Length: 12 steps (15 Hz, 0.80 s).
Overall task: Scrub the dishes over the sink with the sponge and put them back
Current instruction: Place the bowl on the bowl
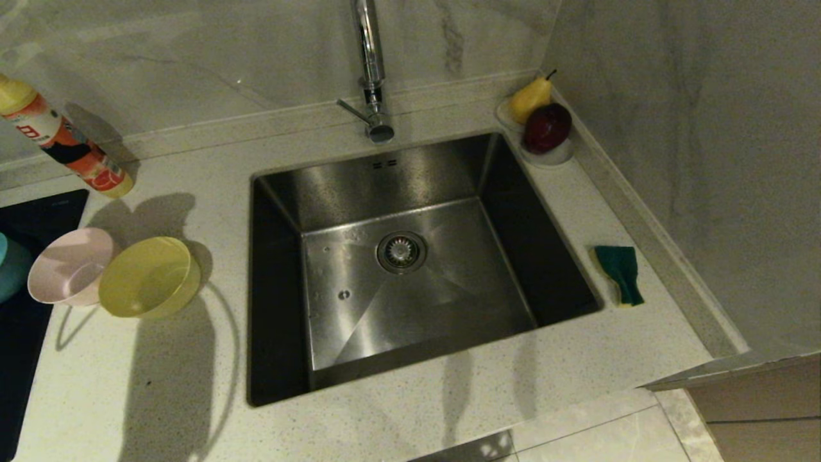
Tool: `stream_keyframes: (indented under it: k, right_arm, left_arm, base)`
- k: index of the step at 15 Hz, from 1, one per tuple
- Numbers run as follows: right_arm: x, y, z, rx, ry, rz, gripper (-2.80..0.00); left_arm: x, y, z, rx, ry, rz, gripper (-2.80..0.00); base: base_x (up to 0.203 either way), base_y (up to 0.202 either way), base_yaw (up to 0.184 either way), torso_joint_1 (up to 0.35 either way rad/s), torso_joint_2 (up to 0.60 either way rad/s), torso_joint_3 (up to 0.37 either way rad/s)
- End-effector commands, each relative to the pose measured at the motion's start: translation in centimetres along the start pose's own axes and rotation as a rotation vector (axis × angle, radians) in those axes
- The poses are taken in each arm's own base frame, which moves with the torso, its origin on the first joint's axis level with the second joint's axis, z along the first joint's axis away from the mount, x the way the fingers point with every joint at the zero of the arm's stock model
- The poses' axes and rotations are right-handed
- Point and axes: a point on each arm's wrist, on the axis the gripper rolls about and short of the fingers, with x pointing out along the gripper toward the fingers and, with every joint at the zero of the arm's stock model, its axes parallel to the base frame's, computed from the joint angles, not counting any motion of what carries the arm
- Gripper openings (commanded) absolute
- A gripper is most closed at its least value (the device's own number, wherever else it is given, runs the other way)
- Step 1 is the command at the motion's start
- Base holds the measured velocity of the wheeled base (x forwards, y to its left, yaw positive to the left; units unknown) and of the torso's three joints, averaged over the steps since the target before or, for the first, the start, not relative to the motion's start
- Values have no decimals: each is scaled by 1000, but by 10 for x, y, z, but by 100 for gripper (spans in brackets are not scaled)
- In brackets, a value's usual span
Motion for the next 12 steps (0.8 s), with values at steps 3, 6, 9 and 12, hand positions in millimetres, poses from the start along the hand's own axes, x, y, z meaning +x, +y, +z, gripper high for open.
stream_keyframes:
  k: [3, 6, 9, 12]
  right_arm:
    - [0, 0, 0, 0, 2, -1, -280]
    - [0, 0, 0, 0, 2, 0, -280]
    - [0, 0, 0, 0, 2, 0, -280]
    - [0, 0, 0, 0, 2, 0, -280]
  left_arm:
    - [42, 3, -21, -4, 200, -6, -280]
    - [55, 2, -32, 4, 291, -24, -280]
    - [70, 5, -37, -15, 356, -18, 0]
    - [86, 11, -45, -57, 448, -65, 0]
  base:
    - [0, 0, 0, 0, 0, 0]
    - [0, 0, 0, 0, 0, 0]
    - [0, 0, 0, 0, 0, 0]
    - [0, 0, 0, 0, 0, 0]
